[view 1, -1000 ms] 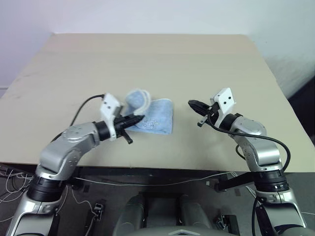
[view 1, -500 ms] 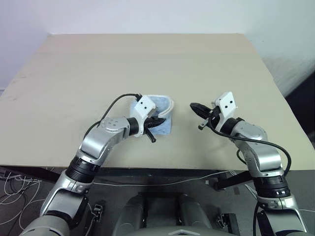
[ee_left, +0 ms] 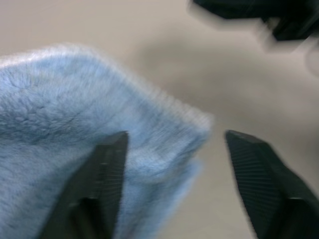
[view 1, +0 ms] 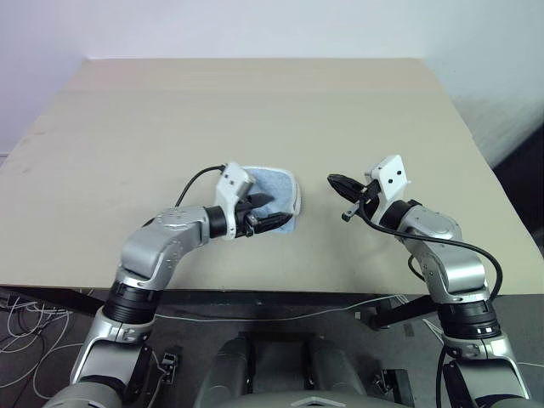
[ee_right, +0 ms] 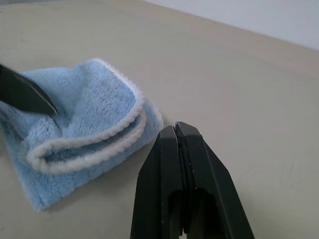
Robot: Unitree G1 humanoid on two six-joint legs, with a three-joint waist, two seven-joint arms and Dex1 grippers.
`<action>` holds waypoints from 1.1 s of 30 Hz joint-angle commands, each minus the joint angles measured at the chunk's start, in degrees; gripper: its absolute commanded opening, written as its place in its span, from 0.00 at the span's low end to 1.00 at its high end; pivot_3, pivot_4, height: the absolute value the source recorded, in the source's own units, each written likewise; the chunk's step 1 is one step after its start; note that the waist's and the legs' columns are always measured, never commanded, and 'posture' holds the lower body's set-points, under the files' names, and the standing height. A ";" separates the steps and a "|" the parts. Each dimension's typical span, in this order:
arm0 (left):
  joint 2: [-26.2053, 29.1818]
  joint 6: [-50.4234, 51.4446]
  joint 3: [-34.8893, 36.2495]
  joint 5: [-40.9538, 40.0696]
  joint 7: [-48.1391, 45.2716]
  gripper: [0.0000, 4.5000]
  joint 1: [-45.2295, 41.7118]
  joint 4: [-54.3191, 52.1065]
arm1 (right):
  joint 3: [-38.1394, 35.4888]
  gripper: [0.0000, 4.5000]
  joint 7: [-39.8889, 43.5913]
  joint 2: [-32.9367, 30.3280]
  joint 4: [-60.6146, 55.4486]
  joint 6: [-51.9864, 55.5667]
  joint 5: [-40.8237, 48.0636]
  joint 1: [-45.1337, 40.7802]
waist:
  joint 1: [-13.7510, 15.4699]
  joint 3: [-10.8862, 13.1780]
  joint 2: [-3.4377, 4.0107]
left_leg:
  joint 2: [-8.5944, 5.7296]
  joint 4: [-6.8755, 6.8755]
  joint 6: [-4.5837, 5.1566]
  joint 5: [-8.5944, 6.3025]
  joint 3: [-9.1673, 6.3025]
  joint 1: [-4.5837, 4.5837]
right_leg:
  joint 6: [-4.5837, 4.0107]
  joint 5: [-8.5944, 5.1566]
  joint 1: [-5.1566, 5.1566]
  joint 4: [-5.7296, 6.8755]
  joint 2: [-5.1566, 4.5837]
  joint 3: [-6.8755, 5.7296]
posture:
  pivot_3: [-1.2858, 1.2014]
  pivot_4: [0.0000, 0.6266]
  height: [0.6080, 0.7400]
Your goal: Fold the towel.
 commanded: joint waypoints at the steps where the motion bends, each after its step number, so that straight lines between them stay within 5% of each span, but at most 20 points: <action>1: 0.49 -0.10 7.04 -3.11 2.42 0.84 -0.04 -2.25 | -0.37 0.00 0.91 0.16 -1.28 -0.46 0.74 -1.70 | 0.04 0.00 0.00 | 0.00 0.02 0.00 0.00 0.00 0.00 | 0.00 0.00 0.01 0.00 0.00 0.00 | 0.52 0.24 1.00; 5: 1.58 -3.95 8.66 2.55 7.02 0.70 -0.81 2.77 | 1.36 0.00 1.67 2.03 -1.07 0.06 1.25 -4.33 | 0.02 0.00 0.00 | -0.02 0.02 0.00 0.00 0.01 0.01 | 0.01 0.00 0.02 0.01 0.02 0.00 | 0.52 0.24 1.00; 15: -0.18 -16.08 1.84 13.28 5.83 0.01 -4.01 15.83 | 9.32 0.00 1.77 10.31 10.15 -0.39 -3.05 -12.25 | 0.27 0.00 -0.01 | -0.07 0.04 -0.02 0.01 -0.01 -0.01 | 0.00 0.01 -0.02 0.05 -0.01 -0.03 | 0.52 0.24 1.00; 25: 4.15 -21.05 -5.74 23.91 3.42 0.01 2.31 20.60 | 14.84 0.00 1.96 11.43 17.63 2.07 -8.72 -7.53 | -0.30 -0.10 0.01 | -0.03 -0.02 -0.04 0.02 0.03 0.11 | 0.00 0.00 0.01 0.11 0.02 0.03 | 0.52 0.24 1.00; 33: 0.79 -20.95 6.57 12.60 3.20 0.01 2.34 13.55 | 9.18 0.00 3.61 9.53 6.72 3.86 -3.50 -5.44 | -0.17 -0.05 -0.01 | -0.03 0.00 -0.04 0.01 0.02 0.01 | 0.00 0.00 -0.11 0.14 0.00 0.03 | 0.52 0.24 1.00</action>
